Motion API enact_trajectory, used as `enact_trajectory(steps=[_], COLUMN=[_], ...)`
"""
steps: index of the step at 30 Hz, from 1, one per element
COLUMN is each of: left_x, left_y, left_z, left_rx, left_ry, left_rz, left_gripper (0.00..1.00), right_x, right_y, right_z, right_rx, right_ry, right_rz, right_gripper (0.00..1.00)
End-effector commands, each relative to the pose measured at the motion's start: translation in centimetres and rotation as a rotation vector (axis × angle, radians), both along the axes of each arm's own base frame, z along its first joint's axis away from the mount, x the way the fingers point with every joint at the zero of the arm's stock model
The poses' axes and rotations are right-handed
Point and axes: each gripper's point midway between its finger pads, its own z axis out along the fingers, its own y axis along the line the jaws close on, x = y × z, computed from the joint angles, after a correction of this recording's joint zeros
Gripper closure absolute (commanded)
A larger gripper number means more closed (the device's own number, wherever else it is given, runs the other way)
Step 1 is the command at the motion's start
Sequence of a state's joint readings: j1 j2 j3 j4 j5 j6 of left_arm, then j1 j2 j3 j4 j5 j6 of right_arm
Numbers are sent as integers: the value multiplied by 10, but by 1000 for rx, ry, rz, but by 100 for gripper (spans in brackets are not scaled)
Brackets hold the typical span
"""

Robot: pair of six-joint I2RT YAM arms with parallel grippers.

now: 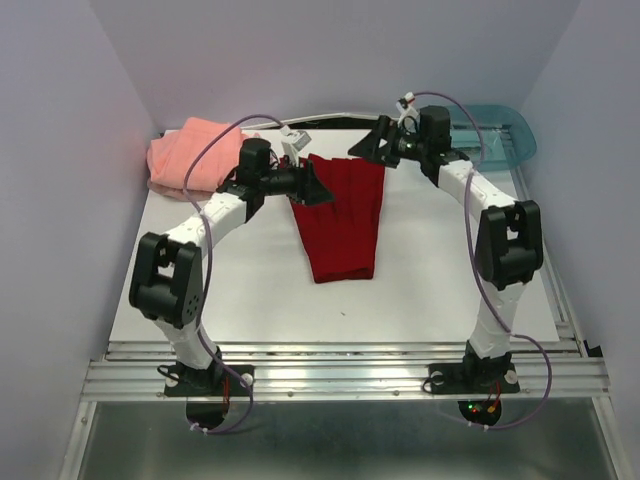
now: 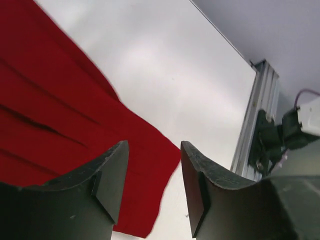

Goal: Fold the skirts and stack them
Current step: Fold the skirt

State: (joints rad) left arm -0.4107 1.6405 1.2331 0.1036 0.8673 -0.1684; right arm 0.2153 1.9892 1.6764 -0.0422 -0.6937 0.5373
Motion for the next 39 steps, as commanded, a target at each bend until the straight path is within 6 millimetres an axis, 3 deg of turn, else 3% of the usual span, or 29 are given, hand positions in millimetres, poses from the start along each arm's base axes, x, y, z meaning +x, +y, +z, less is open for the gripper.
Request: enact_trajectory(steps=[1, 6, 7, 11, 12, 15, 17, 19, 20, 22, 25, 26, 29, 30, 31, 32, 33, 35, 36, 37, 39], left_x=[40, 68, 71, 81, 83, 83, 80, 77, 76, 75, 57, 56, 17, 14, -2, -8, -33, -51, -55, -73, -82], left_y=[24, 31, 32, 40, 48, 63, 67, 65, 63, 63, 64, 62, 62, 58, 60, 65, 54, 50, 50, 45, 43], left_z=[-42, -88, -96, -138, -162, -195, -198, -170, -139, -109, -53, -38, -38, -23, -42, -45, -54, -64, -59, -78, -89], left_rx=[-118, -140, -134, -93, -61, -16, 26, 25, 26, 73, 306, 348, 592, 622, 682, 749, 783, 829, 850, 874, 923], left_ry=[268, 333, 336, 401, 459, 537, 529, 450, 393, 276, -108, -221, -469, -558, -575, -622, -699, -769, -833, -851, -884], left_rz=[123, 167, 175, 228, 269, 348, 340, 283, 255, 214, 120, 109, 48, 48, 9, 20, -59, -97, -82, -139, -154], left_gripper=[45, 49, 50, 53, 54, 60, 60, 57, 52, 48, 41, 40, 37, 37, 36, 35, 35, 34, 34, 23, 18], right_x=[-39, -53, -56, -64, -62, -65, -61, -63, -63, -64, -69, -70, -74, -74, -73, -74, -73, -72, -71, -76, -83], right_y=[21, 20, 17, 11, 4, -1, -9, -10, -9, -7, -1, -2, -1, -1, -2, -1, -1, -1, 0, 3, 8], right_z=[-58, -125, -147, -189, -200, -221, -227, -222, -212, -194, -166, -167, -157, -153, -148, -136, -127, -113, -98, -95, -85], right_rx=[188, 177, 152, 103, 85, 34, -1, -32, -26, -9, -9, -16, -48, -49, -53, -49, -46, -46, -44, -50, -58], right_ry=[284, 361, 383, 434, 449, 457, 452, 446, 436, 413, 356, 353, 326, 314, 300, 279, 262, 229, 197, 190, 175], right_rz=[177, 191, 179, 145, 107, 99, 78, 102, 112, 131, 169, 174, 183, 185, 185, 188, 193, 197, 200, 216, 237], right_gripper=[2, 6, 7, 9, 9, 11, 12, 12, 13, 13, 13, 13, 11, 11, 10, 10, 10, 11, 12, 13, 19])
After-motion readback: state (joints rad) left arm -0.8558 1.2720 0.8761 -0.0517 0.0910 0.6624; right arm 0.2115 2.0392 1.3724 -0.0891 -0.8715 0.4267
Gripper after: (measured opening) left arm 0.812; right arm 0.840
